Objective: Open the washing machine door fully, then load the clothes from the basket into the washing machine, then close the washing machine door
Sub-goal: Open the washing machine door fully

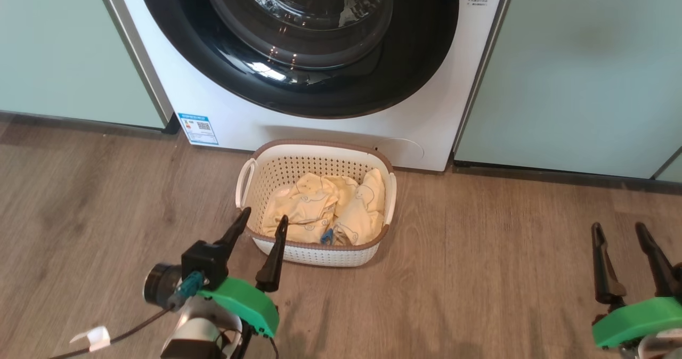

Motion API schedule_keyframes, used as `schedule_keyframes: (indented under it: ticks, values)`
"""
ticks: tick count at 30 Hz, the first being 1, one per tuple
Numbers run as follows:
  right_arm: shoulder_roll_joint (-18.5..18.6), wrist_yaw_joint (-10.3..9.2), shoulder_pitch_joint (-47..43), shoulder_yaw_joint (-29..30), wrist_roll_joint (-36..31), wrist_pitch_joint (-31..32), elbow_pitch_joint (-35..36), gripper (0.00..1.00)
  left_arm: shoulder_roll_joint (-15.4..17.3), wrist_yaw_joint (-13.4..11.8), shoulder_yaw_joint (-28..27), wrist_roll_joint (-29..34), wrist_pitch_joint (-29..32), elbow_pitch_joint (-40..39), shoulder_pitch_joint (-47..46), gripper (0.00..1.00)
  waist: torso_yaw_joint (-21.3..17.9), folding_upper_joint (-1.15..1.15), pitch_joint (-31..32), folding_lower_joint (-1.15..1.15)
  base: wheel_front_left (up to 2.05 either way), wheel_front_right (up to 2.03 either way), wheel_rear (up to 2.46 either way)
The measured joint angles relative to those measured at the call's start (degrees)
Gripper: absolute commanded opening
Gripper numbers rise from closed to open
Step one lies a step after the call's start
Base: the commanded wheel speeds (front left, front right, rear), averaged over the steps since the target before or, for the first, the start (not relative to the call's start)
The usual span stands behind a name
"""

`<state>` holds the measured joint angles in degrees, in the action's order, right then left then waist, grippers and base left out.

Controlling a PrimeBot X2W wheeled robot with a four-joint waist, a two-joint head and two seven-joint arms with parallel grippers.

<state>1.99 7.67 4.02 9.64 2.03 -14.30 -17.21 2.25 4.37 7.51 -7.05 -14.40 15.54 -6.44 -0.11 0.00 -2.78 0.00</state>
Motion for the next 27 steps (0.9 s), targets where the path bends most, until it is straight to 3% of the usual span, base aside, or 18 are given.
schedule_keyframes:
  ticks: [27]
  values:
    - [0.0, 0.0, -0.01, 0.43, 0.1, 0.0, 0.03, 1.0, 0.02, -0.32, 0.05, -0.12, 0.0, 0.13, -0.03, 1.0, 0.19, 0.0, -0.34, 0.0, 0.01, 0.01, -0.01]
